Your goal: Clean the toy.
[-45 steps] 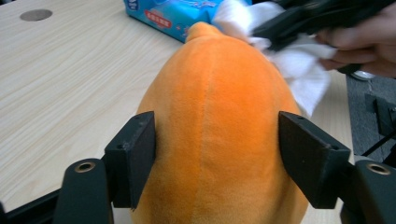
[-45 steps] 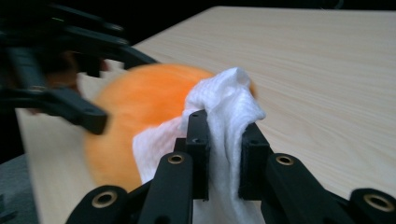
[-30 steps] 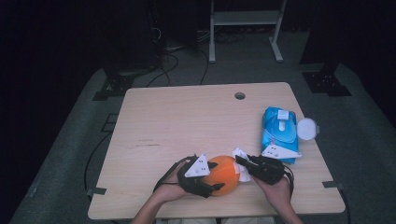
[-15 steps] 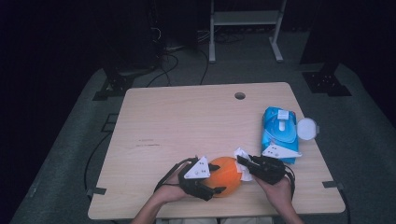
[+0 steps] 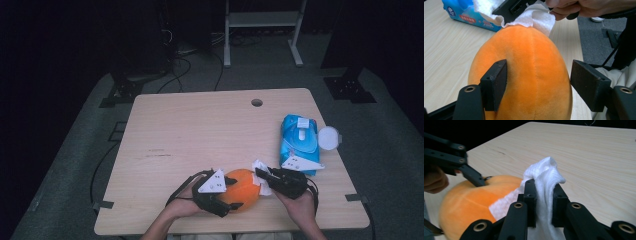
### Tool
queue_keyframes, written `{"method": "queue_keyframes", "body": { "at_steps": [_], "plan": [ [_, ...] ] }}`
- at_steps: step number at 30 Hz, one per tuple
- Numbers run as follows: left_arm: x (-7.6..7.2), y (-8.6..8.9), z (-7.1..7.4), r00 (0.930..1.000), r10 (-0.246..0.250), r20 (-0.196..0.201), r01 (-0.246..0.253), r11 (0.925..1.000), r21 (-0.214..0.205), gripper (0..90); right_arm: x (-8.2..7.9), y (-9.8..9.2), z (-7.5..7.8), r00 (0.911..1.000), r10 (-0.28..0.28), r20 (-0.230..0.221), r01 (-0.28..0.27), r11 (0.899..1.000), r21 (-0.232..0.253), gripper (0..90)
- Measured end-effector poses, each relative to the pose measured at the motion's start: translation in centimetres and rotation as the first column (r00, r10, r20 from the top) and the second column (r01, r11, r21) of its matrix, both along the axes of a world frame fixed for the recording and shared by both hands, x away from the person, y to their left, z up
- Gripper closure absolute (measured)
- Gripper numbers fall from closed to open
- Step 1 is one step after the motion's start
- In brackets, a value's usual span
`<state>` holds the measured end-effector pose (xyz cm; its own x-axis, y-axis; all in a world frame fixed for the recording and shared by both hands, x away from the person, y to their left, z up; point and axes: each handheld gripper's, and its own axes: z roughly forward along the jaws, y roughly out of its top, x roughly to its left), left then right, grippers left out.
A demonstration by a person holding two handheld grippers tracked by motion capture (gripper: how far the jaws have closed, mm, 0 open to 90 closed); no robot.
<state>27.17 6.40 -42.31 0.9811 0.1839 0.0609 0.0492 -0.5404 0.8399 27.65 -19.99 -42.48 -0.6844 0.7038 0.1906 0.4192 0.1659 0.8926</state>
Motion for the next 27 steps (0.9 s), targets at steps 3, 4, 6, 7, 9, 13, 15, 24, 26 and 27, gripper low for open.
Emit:
{"method": "queue_keyframes", "body": {
  "at_steps": [3, 4, 6, 7, 9, 13, 15, 24, 26, 27],
  "plan": [
    [0.1, 0.1, 0.1, 1.0000, 0.002, 0.001, -0.002, 1.0000, 0.008, 28.0, -0.5, 1.1, 0.3, 0.9990, 0.042, 0.018, -0.042, 0.999, 0.007, 77.5],
    [0.1, 0.2, 0.2, 1.0000, 0.009, -0.002, -0.009, 0.9999, -0.006, 27.3, -0.6, 1.2, 0.4, 0.9985, 0.047, 0.026, -0.047, 0.999, -0.002, 77.5],
    [0.4, 0.6, 0.6, 0.9996, 0.024, -0.014, -0.024, 0.9987, -0.044, 23.8, -0.2, 0.7, 0.1, 0.9994, 0.033, 0.011, -0.033, 0.999, 0.010, 77.5],
    [0.4, 0.8, 0.8, 0.9993, 0.032, -0.020, -0.033, 0.9977, -0.059, 22.7, 0.0, 0.3, -0.1, 0.9998, 0.021, 0.007, -0.021, 1.000, 0.010, 77.5],
    [0.6, 1.0, 1.0, 0.9987, 0.050, -0.013, -0.050, 0.9969, -0.061, 21.1, 0.4, -0.3, -0.6, 0.9999, -0.004, -0.011, 0.005, 1.000, 0.013, 77.5],
    [0.5, 0.4, 0.2, 0.9975, 0.069, 0.014, -0.069, 0.9976, 0.004, 23.2, 0.4, -0.4, -0.6, 0.9998, -0.007, -0.019, 0.007, 1.000, 0.030, 77.6],
    [0.6, 0.4, -0.1, 0.9978, 0.065, 0.007, -0.065, 0.9979, 0.004, 23.9, -0.2, 0.5, 0.1, 0.9998, 0.021, 0.004, -0.021, 1.000, 0.022, 77.6],
    [0.4, 0.5, -0.1, 0.9996, 0.030, -0.002, -0.030, 0.9995, -0.004, 25.8, 0.7, -0.9, -0.7, 0.9989, -0.026, -0.038, 0.027, 0.999, 0.024, 77.4],
    [0.4, 0.5, -0.2, 0.9994, 0.034, 0.004, -0.034, 0.9994, 0.001, 25.8, 0.4, -0.4, -0.4, 0.9995, -0.012, -0.030, 0.013, 1.000, 0.020, 77.5],
    [0.5, 0.5, -0.2, 0.9992, 0.039, 0.002, -0.039, 0.9992, 0.002, 25.8, 0.1, 0.1, -0.1, 0.9997, 0.008, -0.022, -0.008, 1.000, 0.024, 77.6]
  ]
}}
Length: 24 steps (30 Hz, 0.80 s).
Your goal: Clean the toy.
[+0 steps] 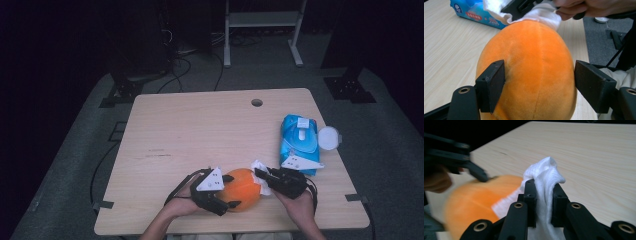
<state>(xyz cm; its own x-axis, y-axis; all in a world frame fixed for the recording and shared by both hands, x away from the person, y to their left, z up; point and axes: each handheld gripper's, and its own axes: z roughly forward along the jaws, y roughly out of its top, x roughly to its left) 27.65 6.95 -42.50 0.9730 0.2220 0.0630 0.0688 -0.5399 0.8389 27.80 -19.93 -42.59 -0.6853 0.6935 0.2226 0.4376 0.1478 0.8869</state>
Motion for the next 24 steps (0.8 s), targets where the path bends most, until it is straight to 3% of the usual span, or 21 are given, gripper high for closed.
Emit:
{"method": "queue_keyframes", "body": {
  "at_steps": [3, 7, 9, 12, 14, 17, 20, 22, 24],
  "plan": [
    [0.0, 0.1, 0.1, 1.0000, -0.001, 0.000, 0.001, 1.0000, 0.003, 25.0, -0.8, 1.2, 0.8, 0.9981, 0.052, 0.034, -0.051, 0.999, -0.011, 77.6],
    [0.3, 0.9, 0.9, 0.9999, -0.008, -0.010, 0.007, 0.9994, -0.034, 19.8, 0.0, 0.1, -0.1, 0.9999, 0.015, 0.009, -0.014, 1.000, -0.009, 77.6],
    [0.5, 1.2, 0.8, 0.9999, 0.010, -0.011, -0.011, 0.9999, -0.007, 17.3, 0.5, -0.8, -0.6, 0.9997, -0.019, -0.016, 0.019, 1.000, 0.009, 77.6],
    [0.8, 1.1, 0.0, 0.9997, 0.010, -0.020, -0.010, 0.9997, 0.021, 17.6, 0.4, -0.8, -0.3, 0.9998, -0.012, -0.018, 0.013, 1.000, 0.024, 78.0],
    [0.8, 1.1, -0.3, 0.9997, 0.020, -0.010, -0.020, 0.9998, 0.002, 24.4, 0.0, -0.1, 0.1, 0.9999, 0.016, -0.005, -0.016, 0.999, 0.031, 78.2],
    [0.9, 1.3, 0.3, 0.9978, 0.065, -0.011, -0.066, 0.9973, -0.034, 36.4, -0.8, 1.0, 1.0, 0.9972, 0.075, 0.006, -0.075, 0.994, 0.085, 78.2],
    [1.4, 2.0, 1.0, 0.9941, 0.088, -0.063, -0.094, 0.9908, -0.097, 40.1, -1.4, 1.5, 1.8, 0.9925, 0.116, 0.037, -0.120, 0.985, 0.121, 78.1],
    [1.5, 2.4, 1.2, 0.9928, 0.090, -0.079, -0.099, 0.9884, -0.116, 40.5, -1.2, 1.1, 1.6, 0.9945, 0.097, 0.039, -0.101, 0.989, 0.107, 78.1],
    [1.5, 2.8, 1.4, 0.9908, 0.102, -0.089, -0.113, 0.9844, -0.135, 40.8, -0.4, 0.2, 0.6, 0.9988, 0.048, 0.013, -0.049, 0.994, 0.093, 78.0]
  ]
}}
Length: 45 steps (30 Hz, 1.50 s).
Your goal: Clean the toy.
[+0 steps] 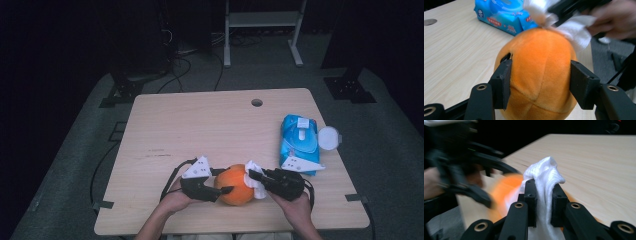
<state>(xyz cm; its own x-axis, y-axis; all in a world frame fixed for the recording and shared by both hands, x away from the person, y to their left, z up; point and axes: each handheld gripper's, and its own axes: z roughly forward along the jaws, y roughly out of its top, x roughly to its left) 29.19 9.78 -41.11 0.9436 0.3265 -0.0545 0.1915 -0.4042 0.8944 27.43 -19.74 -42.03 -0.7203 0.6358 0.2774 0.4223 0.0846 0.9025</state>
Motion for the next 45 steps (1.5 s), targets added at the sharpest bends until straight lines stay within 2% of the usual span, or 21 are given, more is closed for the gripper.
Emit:
{"method": "queue_keyframes", "body": {
  "at_steps": [1, 2, 4, 7, 9, 10, 12, 15, 17, 19, 21, 23, 24, 27, 31, 34, 37, 39, 41, 43, 45],
  "plan": [
    [0.1, 0.1, 0.1, 1.0000, 0.008, -0.005, -0.008, 0.9999, -0.012, 40.8, 0.3, -0.3, -0.4, 0.9997, -0.019, -0.013, 0.019, 1.000, -0.012, 78.0],
    [0.1, 0.2, 0.2, 0.9999, 0.012, -0.006, -0.012, 0.9998, -0.016, 41.0, 0.8, -0.8, -1.2, 0.9978, -0.042, -0.051, 0.042, 0.999, -0.002, 78.0],
    [0.2, 0.0, 0.4, 0.9998, 0.017, -0.004, -0.017, 0.9997, -0.015, 41.0, 0.9, -0.9, -1.6, 0.9964, -0.052, -0.067, 0.052, 0.999, -0.005, 78.0],
    [0.1, -0.4, 0.4, 0.9997, 0.026, -0.004, -0.026, 0.9995, -0.016, 40.9, 0.4, -0.1, -0.7, 0.9989, -0.030, -0.037, 0.031, 0.999, 0.011, 78.1],
    [0.1, -0.6, 0.5, 0.9996, 0.030, -0.001, -0.030, 0.9995, -0.010, 40.8, -0.2, 0.6, 0.2, 1.0000, 0.007, -0.005, -0.006, 0.999, 0.043, 78.1],
    [0.0, -0.7, 0.5, 0.9993, 0.037, 0.001, -0.037, 0.9993, -0.008, 40.1, -0.5, 1.1, 0.7, 0.9994, 0.027, 0.022, -0.028, 0.999, 0.035, 78.1],
    [0.0, -1.0, 0.5, 0.9991, 0.038, 0.016, -0.039, 0.9993, 0.003, 34.0, -0.6, 1.5, 0.7, 0.9988, 0.024, 0.043, -0.024, 1.000, -0.003, 78.0],
    [0.1, -0.9, 0.2, 0.9987, 0.047, 0.022, -0.047, 0.9989, 0.001, 21.5, 0.0, 0.8, -0.5, 0.9997, -0.010, 0.020, 0.011, 1.000, -0.018, 77.7],
    [0.2, -0.9, -0.1, 0.9989, 0.044, 0.017, -0.045, 0.9990, 0.009, 16.1, 0.4, -0.2, -1.2, 0.9982, -0.058, -0.014, 0.058, 0.998, 0.003, 77.8],
    [0.5, -1.3, -0.9, 0.9987, 0.051, -0.002, -0.051, 0.9983, 0.027, 14.1, 0.7, -0.9, -1.4, 0.9962, -0.085, -0.021, 0.085, 0.996, 0.008, 77.8],
    [0.8, -1.9, -1.9, 0.9984, 0.034, -0.045, -0.033, 0.9988, 0.035, 12.3, 0.7, -0.8, -1.3, 0.9966, -0.080, -0.020, 0.080, 0.997, 0.016, 77.8],
    [0.5, -2.3, -2.2, 0.9994, 0.025, -0.025, -0.024, 0.9992, 0.033, 15.6, 0.3, -0.2, -0.9, 0.9979, -0.064, -0.010, 0.064, 0.998, 0.012, 78.3],
    [0.4, -2.2, -1.9, 0.9995, 0.025, -0.021, -0.025, 0.9992, 0.032, 22.6, 0.0, 0.1, -0.6, 0.9983, -0.057, 0.004, 0.057, 0.998, 0.013, 78.4],
    [0.2, -1.6, -1.2, 0.9996, 0.026, -0.013, -0.026, 0.9996, 0.008, 32.8, -0.8, 0.8, 0.6, 0.9987, -0.013, 0.050, 0.011, 0.999, 0.040, 78.4],
    [0.2, -0.7, -0.2, 0.9989, -0.004, -0.047, 0.002, 0.9991, -0.043, 34.1, -1.0, 0.7, 1.3, 0.9969, 0.005, 0.078, -0.009, 0.999, 0.053, 78.3],
    [0.2, -0.4, 0.1, 0.9988, 0.023, -0.044, -0.024, 0.9991, -0.034, 34.1, -0.3, 0.0, 0.3, 0.9991, -0.031, 0.030, 0.030, 0.999, 0.033, 78.3],
    [0.6, -0.5, -0.3, 0.9965, 0.059, -0.060, -0.058, 0.9982, 0.017, 33.9, -0.2, 0.3, -0.4, 0.9998, -0.020, 0.000, 0.020, 1.000, 0.023, 78.4],
    [0.7, -0.5, -0.4, 0.9945, 0.068, -0.079, -0.068, 0.9977, 0.008, 33.8, -0.7, 1.1, 0.1, 0.9997, 0.007, 0.022, -0.008, 1.000, 0.011, 78.5],
    [0.8, -0.5, -0.3, 0.9944, 0.069, -0.080, -0.068, 0.9976, 0.011, 33.8, -1.2, 1.7, 0.8, 0.9977, 0.050, 0.045, -0.052, 0.998, 0.036, 78.5],
    [0.6, -0.7, -0.2, 0.9952, 0.055, -0.082, -0.054, 0.9985, 0.012, 33.7, -1.7, 2.5, 1.4, 0.9936, 0.085, 0.074, -0.088, 0.996, 0.027, 78.5],
    [0.4, -0.7, -0.1, 0.9950, 0.044, -0.090, -0.043, 0.9990, 0.011, 33.6, -1.6, 2.6, 1.5, 0.9925, 0.089, 0.084, -0.091, 0.996, 0.020, 78.4]
  ]
}}
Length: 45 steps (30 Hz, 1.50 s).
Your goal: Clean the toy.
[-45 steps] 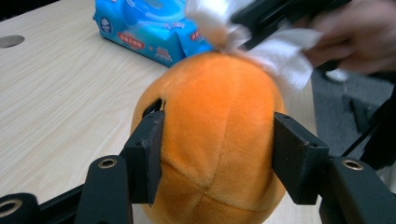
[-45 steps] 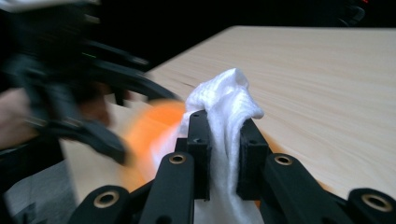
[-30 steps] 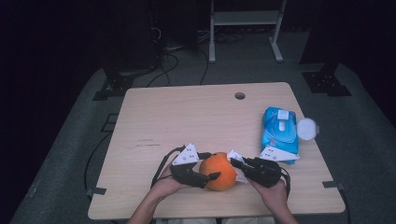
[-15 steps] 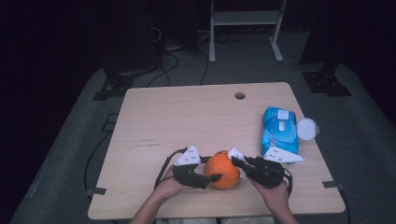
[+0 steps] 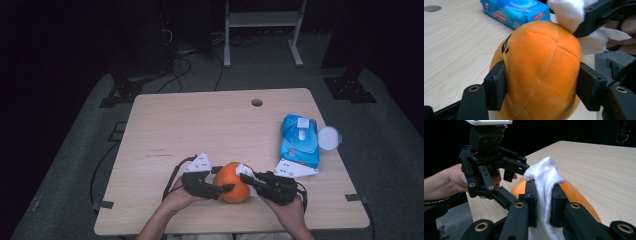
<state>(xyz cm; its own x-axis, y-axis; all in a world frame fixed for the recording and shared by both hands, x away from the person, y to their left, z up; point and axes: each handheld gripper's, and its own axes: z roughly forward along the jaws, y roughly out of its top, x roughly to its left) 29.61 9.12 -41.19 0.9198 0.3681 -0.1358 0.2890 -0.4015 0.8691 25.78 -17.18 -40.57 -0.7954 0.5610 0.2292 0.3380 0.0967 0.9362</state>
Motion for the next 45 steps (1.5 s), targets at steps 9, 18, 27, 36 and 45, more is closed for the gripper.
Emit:
{"method": "queue_keyframes", "body": {
  "at_steps": [9, 18, 27, 36, 45],
  "plan": [
    [0.0, -0.3, -0.1, 0.9994, 0.012, 0.034, -0.012, 0.9999, 0.008, 28.3, 1.1, -1.7, -1.4, 0.9952, -0.086, -0.046, 0.086, 0.996, -0.015, 78.6],
    [0.1, -0.1, -0.1, 1.0000, 0.008, 0.002, -0.008, 0.9999, -0.012, 25.3, -0.3, 0.5, 0.0, 0.9997, 0.010, 0.020, -0.009, 0.999, -0.044, 78.7],
    [-0.3, -1.0, -0.6, 0.9931, 0.030, 0.114, -0.033, 0.9992, 0.023, 33.6, 1.0, -1.7, -0.9, 0.9961, -0.088, -0.008, 0.087, 0.996, -0.025, 78.6],
    [-0.3, -0.5, 0.0, 0.9959, 0.021, 0.088, -0.022, 0.9997, 0.013, 42.3, 0.0, 0.0, 0.1, 0.9984, 0.029, 0.049, -0.027, 0.999, -0.047, 78.7],
    [0.2, -1.4, -0.6, 0.9923, 0.065, 0.105, -0.064, 0.9979, -0.012, 14.3, 1.1, -1.8, -0.8, 0.9981, -0.062, -0.001, 0.062, 0.998, -0.024, 78.7]
  ]
}}
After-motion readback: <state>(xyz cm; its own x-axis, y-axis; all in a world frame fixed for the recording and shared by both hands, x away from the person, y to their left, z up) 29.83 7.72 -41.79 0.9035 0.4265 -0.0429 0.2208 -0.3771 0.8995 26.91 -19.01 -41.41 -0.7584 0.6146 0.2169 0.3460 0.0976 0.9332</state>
